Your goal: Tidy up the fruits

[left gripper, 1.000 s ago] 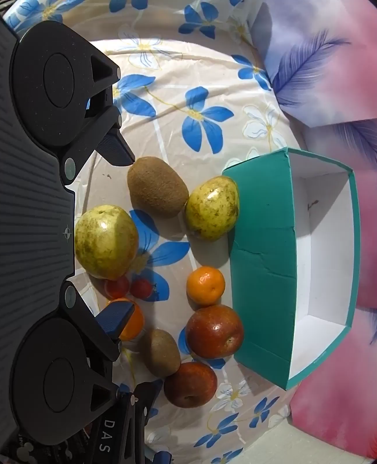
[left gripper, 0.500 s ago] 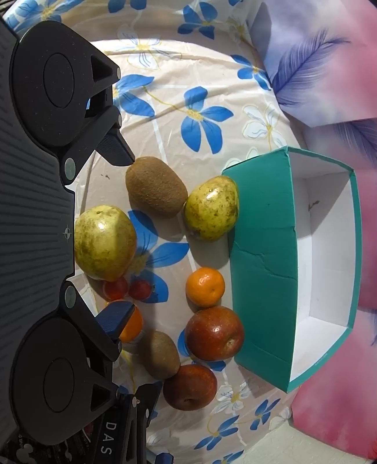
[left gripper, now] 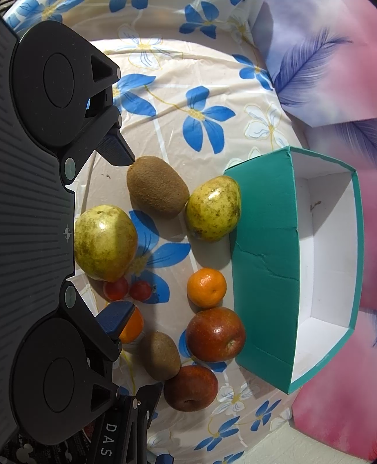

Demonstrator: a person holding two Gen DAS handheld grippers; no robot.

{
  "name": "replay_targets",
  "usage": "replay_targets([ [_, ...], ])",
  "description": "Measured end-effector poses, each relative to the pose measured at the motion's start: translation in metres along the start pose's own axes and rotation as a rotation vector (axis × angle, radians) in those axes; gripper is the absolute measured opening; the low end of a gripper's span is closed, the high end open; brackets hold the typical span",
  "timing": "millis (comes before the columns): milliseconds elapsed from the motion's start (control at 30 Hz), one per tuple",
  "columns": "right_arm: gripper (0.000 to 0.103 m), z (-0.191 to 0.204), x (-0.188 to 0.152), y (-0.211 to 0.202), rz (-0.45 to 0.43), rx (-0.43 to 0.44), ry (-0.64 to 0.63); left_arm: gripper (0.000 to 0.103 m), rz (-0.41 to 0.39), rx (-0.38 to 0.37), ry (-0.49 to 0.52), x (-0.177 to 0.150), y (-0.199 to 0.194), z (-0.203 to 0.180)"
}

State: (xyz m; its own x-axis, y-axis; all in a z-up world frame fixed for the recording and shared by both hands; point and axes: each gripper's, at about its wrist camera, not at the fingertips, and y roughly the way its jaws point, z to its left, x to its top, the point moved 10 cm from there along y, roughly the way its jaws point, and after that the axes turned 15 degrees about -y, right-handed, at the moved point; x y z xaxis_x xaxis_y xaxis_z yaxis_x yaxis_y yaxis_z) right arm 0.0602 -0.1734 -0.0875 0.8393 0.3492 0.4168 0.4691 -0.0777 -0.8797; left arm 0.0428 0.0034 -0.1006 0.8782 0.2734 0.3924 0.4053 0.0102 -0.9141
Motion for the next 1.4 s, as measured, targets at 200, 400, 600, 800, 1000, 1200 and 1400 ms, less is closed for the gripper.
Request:
replay_targets([
  [200, 0.103, 0.0002, 0.0, -0.0003, -0.001, -0.001, -0.001, 0.102, 0.0, 0.005, 0.001, -0.002, 0.0013, -0.0004],
  [400, 0.103, 0.0003, -0.0004, -0.0012, -0.001, 0.0, 0.0, 0.102, 0.001, 0.008, 0.001, -0.002, -0.0001, -0.0013],
  [600, 0.103, -0.0003, -0.0005, -0.002, -0.002, -0.001, -0.002, 0.102, 0.003, 0.01, 0.0, -0.0026, -0.0006, -0.0021],
  [800, 0.103, -0.0001, -0.0005, -0.0018, -0.002, -0.002, -0.001, 0.102, 0.004, 0.01, 0.0, -0.0024, -0.0008, -0.0023],
  [1000, 0.103, -0.0002, -0.0006, -0.0013, -0.002, -0.002, -0.001, 0.102, 0.006, 0.011, 0.0, -0.0037, -0.0012, -0.0027],
  [1200, 0.103, -0.0007, -0.0007, -0.0013, -0.002, -0.002, -0.002, 0.102, 0.007, 0.012, 0.001, -0.0047, -0.0018, -0.003],
  [1400, 0.103, -0.0015, -0.0007, -0.0014, -0.003, 0.0, -0.002, 0.102, 0.008, 0.012, 0.0, -0.0044, -0.0016, -0.0032],
])
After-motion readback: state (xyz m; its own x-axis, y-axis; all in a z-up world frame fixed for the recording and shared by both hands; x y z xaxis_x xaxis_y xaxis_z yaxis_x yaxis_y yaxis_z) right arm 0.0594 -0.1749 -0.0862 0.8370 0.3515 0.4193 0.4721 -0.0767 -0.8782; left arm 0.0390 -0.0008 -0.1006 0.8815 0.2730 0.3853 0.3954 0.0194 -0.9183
